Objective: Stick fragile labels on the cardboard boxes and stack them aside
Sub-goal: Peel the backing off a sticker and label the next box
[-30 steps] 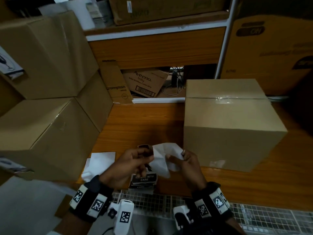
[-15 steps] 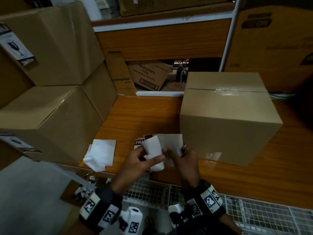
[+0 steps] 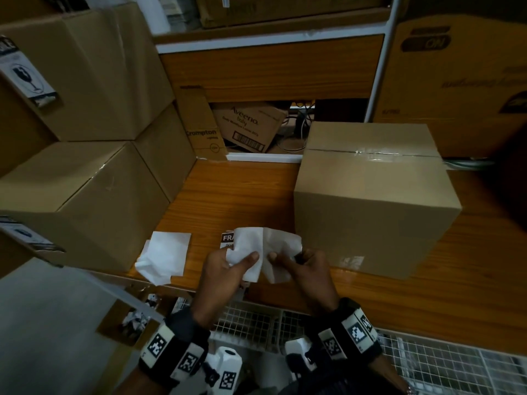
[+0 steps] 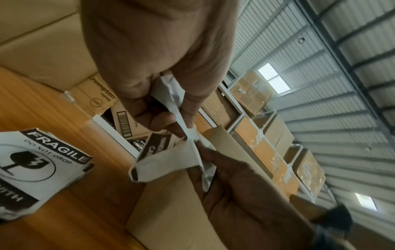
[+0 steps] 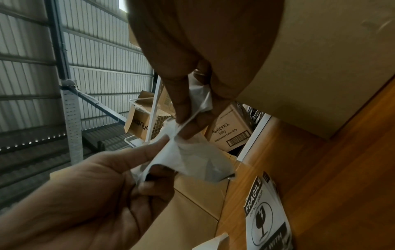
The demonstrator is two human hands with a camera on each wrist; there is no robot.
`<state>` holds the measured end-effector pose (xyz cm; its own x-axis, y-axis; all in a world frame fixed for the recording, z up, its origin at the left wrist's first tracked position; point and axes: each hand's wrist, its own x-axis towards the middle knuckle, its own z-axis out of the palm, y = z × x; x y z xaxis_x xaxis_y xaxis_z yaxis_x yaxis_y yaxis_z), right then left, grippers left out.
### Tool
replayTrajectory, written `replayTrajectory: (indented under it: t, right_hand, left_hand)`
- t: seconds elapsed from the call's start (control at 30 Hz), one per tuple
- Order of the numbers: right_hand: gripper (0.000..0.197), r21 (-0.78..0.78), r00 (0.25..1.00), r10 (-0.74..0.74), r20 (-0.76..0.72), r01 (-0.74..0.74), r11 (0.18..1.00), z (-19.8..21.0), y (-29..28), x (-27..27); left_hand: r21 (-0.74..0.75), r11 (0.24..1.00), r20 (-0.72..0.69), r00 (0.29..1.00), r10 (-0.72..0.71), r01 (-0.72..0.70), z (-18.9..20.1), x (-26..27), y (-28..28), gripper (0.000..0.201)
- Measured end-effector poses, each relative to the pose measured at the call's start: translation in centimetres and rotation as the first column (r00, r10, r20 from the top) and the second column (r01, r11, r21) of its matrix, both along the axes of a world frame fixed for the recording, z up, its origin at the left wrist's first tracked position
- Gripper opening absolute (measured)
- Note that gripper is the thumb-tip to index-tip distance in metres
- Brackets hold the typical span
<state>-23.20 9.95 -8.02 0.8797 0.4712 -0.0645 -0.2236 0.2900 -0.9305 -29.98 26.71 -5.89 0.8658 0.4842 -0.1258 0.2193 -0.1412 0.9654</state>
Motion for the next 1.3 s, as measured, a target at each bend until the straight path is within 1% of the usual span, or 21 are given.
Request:
replayTrajectory:
  t: [0.1, 0.17, 0.23, 0.4, 0.67, 0.87, 0.93, 0.97, 1.0, 1.03, 1.07, 1.17, 1.23, 1.3]
  right_hand:
    - [0.016, -0.026, 1.0, 0.001, -0.029, -0.002, 1.0, 0.1, -0.4, 0.6]
    - [0.019, -0.046, 0.998, 0.002, -0.07, -0.005, 0.999, 0.1, -0.5, 1.0]
    - [0.019, -0.058, 0.995, 0.014, -0.103, -0.02, 0.998, 0.1, -0.8, 1.5]
    - [0.016, -0.031, 0.985, 0.049, -0.163, -0.055, 0.998, 0.2, -1.4, 2.1]
    - [0.021, -0.05, 0.983, 0.048, -0.18, -0.058, 0.997, -0.2, -1.8, 2.2]
    - [0.02, -0.067, 0.979, 0.045, -0.198, -0.06, 0.996, -1.1, -1.9, 2.7]
    - [0.016, -0.082, 0.983, 0.054, -0.177, -0.07, 0.994, -1.0, -1.9, 2.6]
    - [0.008, -0.093, 0.984, 0.061, -0.169, -0.078, 0.993, -1.1, -1.9, 2.7]
    - [0.008, -0.105, 0.984, 0.05, -0.171, -0.068, 0.992, -1.2, -1.9, 2.8]
    - [0.019, -0.124, 0.985, 0.02, -0.169, -0.041, 0.991, -1.2, -1.8, 2.8]
    - [0.024, -0.122, 0.985, -0.007, -0.173, -0.015, 0.992, -1.1, -1.8, 2.8]
    - [0.022, -0.081, 0.99, 0.007, -0.138, -0.019, 0.997, -0.7, -1.1, 2.9]
    - [0.026, -0.127, 0.994, 0.01, -0.109, -0.024, 0.992, -0.5, -0.4, 2.5]
    - [0.028, -0.209, 0.996, -0.024, -0.08, 0.006, 0.978, -0.9, 0.5, 2.6]
  left_hand:
    - [-0.156, 0.988, -0.042, 0.999, -0.025, 0.018, 0.9, 0.1, 0.3, 0.026]
    - [-0.18, 0.983, -0.05, 0.998, -0.038, 0.028, 1.5, 0.3, 0.5, 0.025]
    - [-0.187, 0.982, -0.062, 0.997, -0.051, 0.039, 1.9, 0.5, 0.8, 0.022]
    - [-0.2, 0.979, -0.068, 0.996, -0.059, 0.045, 2.6, 0.9, 1.3, 0.02]
    - [-0.223, 0.974, -0.072, 0.997, 0.018, -0.033, 2.0, 1.0, 1.5, 0.02]
    - [-0.214, 0.977, -0.091, 0.995, -0.03, 0.01, 2.0, 0.9, 2.0, 0.024]
    - [-0.209, 0.977, -0.101, 0.993, -0.064, 0.042, 2.0, 0.7, 2.2, 0.024]
    - [-0.204, 0.977, -0.105, 0.991, -0.081, 0.058, 2.1, 0.6, 2.3, 0.024]
    - [-0.198, 0.978, -0.107, 0.99, -0.088, 0.066, 2.1, 0.5, 2.4, 0.023]
    - [-0.193, 0.979, -0.108, 0.991, -0.084, 0.062, 2.1, 0.3, 2.5, 0.022]
    - [-0.191, 0.98, -0.107, 0.991, -0.078, 0.056, 2.2, 0.2, 2.5, 0.022]
    - [-0.197, 0.978, -0.126, 0.987, -0.098, 0.071, 2.0, -0.2, 2.3, 0.024]
    - [-0.206, 0.974, -0.138, 0.983, -0.124, 0.094, 1.8, -0.4, 2.1, 0.023]
    - [-0.22, 0.97, -0.136, 0.981, -0.136, 0.104, 1.5, -0.5, 2.0, 0.023]
